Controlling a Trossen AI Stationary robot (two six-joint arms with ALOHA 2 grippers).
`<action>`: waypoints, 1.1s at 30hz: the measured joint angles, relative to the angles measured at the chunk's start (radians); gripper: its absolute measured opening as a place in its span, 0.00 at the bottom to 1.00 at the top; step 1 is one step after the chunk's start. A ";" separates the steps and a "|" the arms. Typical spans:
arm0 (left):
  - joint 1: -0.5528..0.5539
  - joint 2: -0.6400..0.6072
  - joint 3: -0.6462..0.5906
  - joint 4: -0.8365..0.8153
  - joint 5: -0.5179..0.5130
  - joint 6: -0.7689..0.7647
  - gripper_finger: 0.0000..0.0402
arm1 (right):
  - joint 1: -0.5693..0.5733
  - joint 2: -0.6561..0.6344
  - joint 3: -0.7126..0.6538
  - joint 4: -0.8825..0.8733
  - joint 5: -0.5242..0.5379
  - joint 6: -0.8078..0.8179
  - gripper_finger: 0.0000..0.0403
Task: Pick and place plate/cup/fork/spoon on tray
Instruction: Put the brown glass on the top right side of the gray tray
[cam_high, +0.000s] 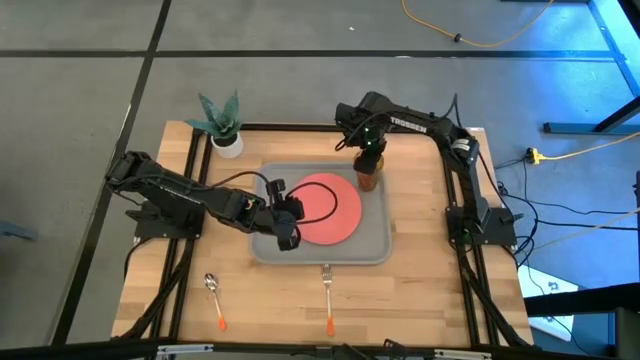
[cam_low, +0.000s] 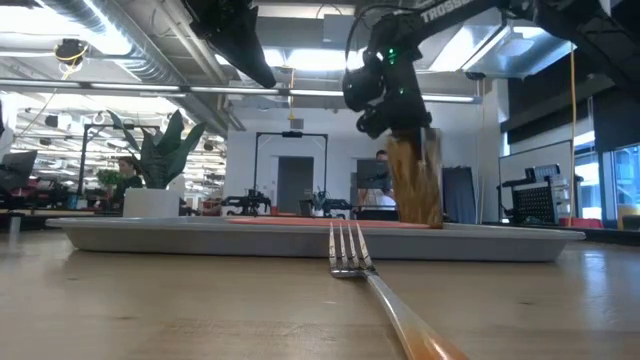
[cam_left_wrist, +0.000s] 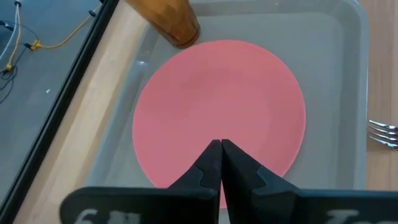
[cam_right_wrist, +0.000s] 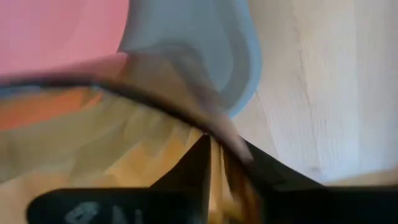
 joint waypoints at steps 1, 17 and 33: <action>0.000 0.000 0.000 0.000 0.000 0.000 0.00 | 0.000 -0.001 0.001 0.000 -0.002 0.000 0.17; 0.000 0.000 0.000 0.000 0.004 0.000 0.00 | 0.001 0.002 0.014 -0.019 -0.006 0.003 0.19; 0.000 0.000 0.000 0.000 0.007 0.023 0.00 | 0.001 -0.016 0.166 -0.019 -0.019 0.004 0.19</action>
